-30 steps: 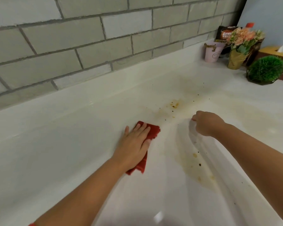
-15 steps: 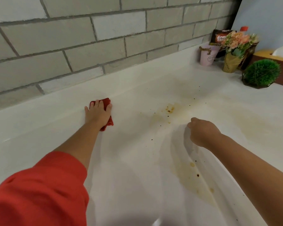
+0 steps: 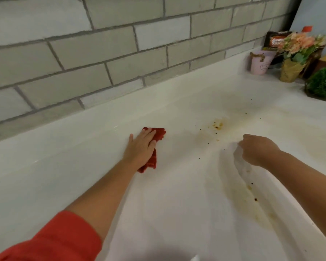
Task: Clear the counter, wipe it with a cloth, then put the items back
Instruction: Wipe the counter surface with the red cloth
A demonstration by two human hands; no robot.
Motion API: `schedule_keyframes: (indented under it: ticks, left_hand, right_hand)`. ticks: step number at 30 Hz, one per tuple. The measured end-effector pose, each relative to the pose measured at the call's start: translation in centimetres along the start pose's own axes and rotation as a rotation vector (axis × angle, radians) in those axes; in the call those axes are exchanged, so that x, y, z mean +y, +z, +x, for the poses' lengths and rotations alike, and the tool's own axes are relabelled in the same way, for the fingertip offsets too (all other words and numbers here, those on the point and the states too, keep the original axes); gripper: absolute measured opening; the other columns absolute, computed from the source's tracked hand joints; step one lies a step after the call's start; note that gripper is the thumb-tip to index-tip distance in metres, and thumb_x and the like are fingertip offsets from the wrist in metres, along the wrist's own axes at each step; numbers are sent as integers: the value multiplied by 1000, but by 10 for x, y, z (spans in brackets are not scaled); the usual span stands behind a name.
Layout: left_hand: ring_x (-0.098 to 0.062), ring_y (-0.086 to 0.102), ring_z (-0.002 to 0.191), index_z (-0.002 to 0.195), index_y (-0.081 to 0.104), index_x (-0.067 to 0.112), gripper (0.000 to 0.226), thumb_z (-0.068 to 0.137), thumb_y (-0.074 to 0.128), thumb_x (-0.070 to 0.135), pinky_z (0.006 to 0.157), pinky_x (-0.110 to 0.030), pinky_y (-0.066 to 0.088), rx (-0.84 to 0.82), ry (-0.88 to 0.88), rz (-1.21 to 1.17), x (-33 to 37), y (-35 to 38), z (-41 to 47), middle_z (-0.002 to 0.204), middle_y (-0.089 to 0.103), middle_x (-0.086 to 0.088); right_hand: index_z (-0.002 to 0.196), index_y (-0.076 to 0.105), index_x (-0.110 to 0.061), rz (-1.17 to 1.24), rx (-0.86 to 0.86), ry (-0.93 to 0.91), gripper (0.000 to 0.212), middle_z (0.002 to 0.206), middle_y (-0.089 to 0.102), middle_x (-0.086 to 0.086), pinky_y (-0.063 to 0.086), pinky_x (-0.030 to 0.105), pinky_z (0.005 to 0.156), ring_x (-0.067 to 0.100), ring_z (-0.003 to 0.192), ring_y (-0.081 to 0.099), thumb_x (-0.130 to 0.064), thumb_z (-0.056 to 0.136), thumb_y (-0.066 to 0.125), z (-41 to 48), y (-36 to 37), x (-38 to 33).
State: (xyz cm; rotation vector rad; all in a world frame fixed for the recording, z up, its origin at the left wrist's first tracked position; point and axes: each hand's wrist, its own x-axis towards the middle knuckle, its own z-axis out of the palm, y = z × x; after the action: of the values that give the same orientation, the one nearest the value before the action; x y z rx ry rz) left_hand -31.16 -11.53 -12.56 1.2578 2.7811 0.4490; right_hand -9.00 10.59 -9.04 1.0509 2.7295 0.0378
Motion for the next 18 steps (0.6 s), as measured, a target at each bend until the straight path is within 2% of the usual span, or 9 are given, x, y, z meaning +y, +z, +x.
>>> schedule_keyframes:
  ticks: [3, 5, 10, 12, 15, 18]
  left_hand:
    - [-20, 25, 142, 144, 32, 16, 45, 100, 26, 25, 118, -47, 5, 120, -256, 42, -48, -13, 7, 152, 31, -4]
    - [-25, 33, 136, 141, 37, 11, 45, 99, 26, 22, 117, -49, 10, 176, -397, 70, -67, -15, 11, 147, 37, -8]
    - [-33, 34, 130, 134, 40, -1, 47, 98, 25, 24, 114, -44, 21, 178, -639, 98, -39, -9, 40, 140, 40, -18]
    - [-34, 34, 129, 133, 41, -2, 48, 99, 25, 27, 112, -43, 24, 174, -600, 93, -26, -5, 51, 140, 40, -19]
    - [-29, 32, 132, 135, 40, 4, 46, 100, 23, 27, 114, -41, 23, 142, -297, 45, -8, 3, 57, 142, 39, -13]
    - [-25, 19, 143, 145, 26, 8, 47, 101, 20, 24, 117, -40, 14, 40, -117, 89, 9, 3, 39, 154, 25, -9]
  right_hand:
    - [120, 55, -6, 4, 2, 14, 37, 102, 47, 4, 47, 29, 83, 25, 107, 57, -4, 90, 33, 1, 0, -1]
    - [118, 55, -5, 11, 2, 15, 35, 96, 40, 2, 45, 28, 80, 26, 106, 57, -4, 91, 33, 2, 2, -4]
    - [118, 55, -4, 27, 5, 34, 33, 94, 32, 1, 44, 27, 83, 26, 108, 56, -4, 94, 32, 2, 5, -10]
    - [119, 55, -4, 35, 10, 34, 34, 95, 33, 1, 43, 27, 83, 26, 108, 56, -4, 94, 32, 1, 5, -10]
    - [119, 54, -2, 42, 7, 47, 33, 104, 42, 7, 44, 28, 83, 27, 109, 56, -5, 95, 33, -2, 2, -12]
    - [116, 53, 1, 77, 4, 48, 30, 98, 41, 7, 42, 28, 79, 28, 107, 56, -6, 95, 34, -7, -4, -12]
